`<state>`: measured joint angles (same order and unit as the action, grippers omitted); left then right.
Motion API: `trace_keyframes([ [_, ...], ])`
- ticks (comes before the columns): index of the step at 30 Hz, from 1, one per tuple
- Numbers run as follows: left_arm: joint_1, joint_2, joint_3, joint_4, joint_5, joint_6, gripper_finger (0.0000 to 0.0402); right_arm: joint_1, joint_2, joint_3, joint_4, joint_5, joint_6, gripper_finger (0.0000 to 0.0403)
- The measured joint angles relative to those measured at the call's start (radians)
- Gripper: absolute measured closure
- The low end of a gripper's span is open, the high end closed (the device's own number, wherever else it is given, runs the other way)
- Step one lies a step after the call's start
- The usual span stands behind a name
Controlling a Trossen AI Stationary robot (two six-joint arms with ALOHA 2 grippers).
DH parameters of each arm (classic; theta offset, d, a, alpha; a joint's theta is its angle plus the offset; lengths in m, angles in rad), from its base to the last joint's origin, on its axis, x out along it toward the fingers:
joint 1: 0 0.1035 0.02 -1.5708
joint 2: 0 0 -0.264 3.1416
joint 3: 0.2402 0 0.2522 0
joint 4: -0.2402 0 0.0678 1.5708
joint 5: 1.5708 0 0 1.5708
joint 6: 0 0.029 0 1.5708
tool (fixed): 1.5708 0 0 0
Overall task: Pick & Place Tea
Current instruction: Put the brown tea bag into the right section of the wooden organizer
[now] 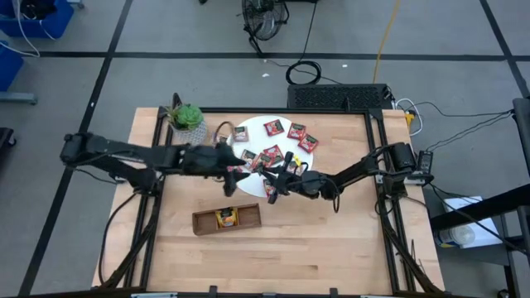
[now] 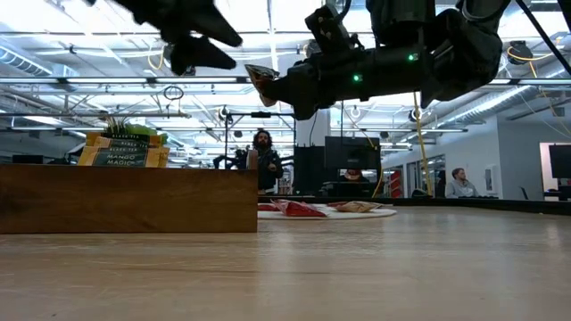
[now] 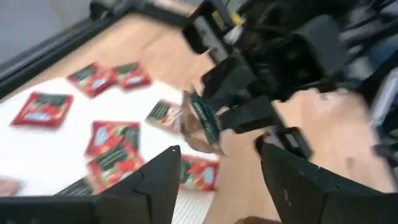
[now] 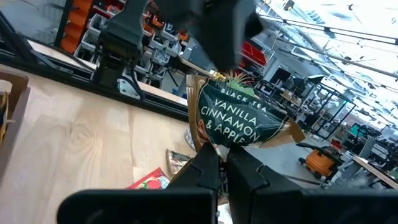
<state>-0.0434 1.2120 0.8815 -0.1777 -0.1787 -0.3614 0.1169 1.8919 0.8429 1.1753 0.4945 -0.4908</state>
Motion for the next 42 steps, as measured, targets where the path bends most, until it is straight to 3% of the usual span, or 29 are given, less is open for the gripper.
trace_keyframes([
  [4,0.037,0.101,0.169,-0.241,0.0,-0.016,0.0176,0.002,0.0,0.0,0.0,0.001,0.0,0.0401],
  [7,0.061,0.156,0.233,-0.303,0.031,-0.036,0.0176,0.002,0.0,0.0,0.001,0.001,-0.013,0.0401],
  [13,0.084,0.22,0.266,-0.282,0.146,-0.044,0.0176,0.002,0.0,0.0,0.001,0.001,-0.02,0.0401],
  [26,0.095,0.24,0.266,-0.252,0.148,-0.056,0.0182,0.002,0.0,0.0,0.0,0.001,-0.026,0.0401],
  [31,0.095,0.239,0.266,-0.238,0.17,-0.03,0.0244,0.002,0.0,0.0,-0.006,0.001,-0.013,0.0401],
  [36,0.096,0.239,0.266,-0.225,0.172,0.016,0.037,0.002,-0.001,0.0,-0.002,0.002,0.01,0.04],
  [42,0.1,0.233,0.266,-0.224,0.116,0.161,0.0396,0.001,-0.002,0.0,-0.011,0.003,0.105,0.0366],
])
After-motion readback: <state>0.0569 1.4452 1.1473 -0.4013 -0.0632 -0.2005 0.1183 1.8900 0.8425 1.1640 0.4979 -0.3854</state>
